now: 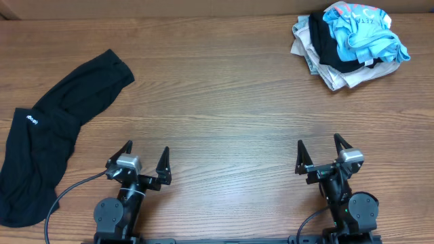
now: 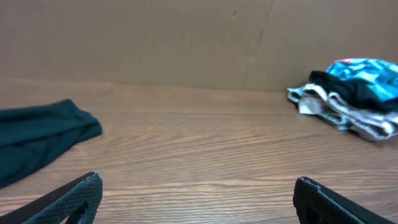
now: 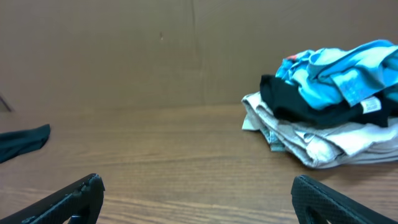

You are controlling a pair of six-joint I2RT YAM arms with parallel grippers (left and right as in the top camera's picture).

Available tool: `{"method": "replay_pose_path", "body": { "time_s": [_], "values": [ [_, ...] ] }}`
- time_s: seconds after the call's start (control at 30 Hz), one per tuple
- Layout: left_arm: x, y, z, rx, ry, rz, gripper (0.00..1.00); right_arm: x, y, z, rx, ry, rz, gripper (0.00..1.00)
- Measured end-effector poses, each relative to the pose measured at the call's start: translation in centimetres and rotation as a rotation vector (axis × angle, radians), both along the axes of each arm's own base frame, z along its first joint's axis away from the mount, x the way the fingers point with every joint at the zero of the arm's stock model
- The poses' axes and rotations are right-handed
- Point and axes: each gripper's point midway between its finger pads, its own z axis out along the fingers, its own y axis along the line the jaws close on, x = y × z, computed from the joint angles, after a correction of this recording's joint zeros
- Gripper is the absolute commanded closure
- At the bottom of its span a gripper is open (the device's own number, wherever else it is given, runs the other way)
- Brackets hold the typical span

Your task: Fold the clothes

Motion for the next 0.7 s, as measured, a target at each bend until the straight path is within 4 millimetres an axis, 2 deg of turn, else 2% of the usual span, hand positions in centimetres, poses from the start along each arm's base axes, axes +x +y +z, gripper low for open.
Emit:
{"method": "replay_pose_path", "body": {
  "time_s": [0.17,0.3,0.37,0.47,0.7],
  "values": [
    [-0.2,-0.9,0.0,-0.046,0.013,-0.048,0.0,-0.2,0.6,2.0,0.007,-0.08,0.037,0.0],
    [-0.6,-1.2,0.2,-0.067,0.051,-0.07,0.0,-0.6,2.1,1.8,0.004,-0.072,0.13,0.0],
    [-0.9,-1.3,1.0,-0.072,0.064,-0.073,0.0,-0.9,2.9,1.7,0.002,-0.067,0.174,0.0],
    [-1.1,-1.3,3.3,-0.073,0.079,-0.072,0.0,-1.5,3.6,3.2,0.001,-0.084,0.225,0.0],
    [-0.1,-1.3,10.1,-0.066,0.17,-0.07,0.0,-2.6,4.8,9.8,-0.002,-0.079,0.303,0.0]
  ]
}}
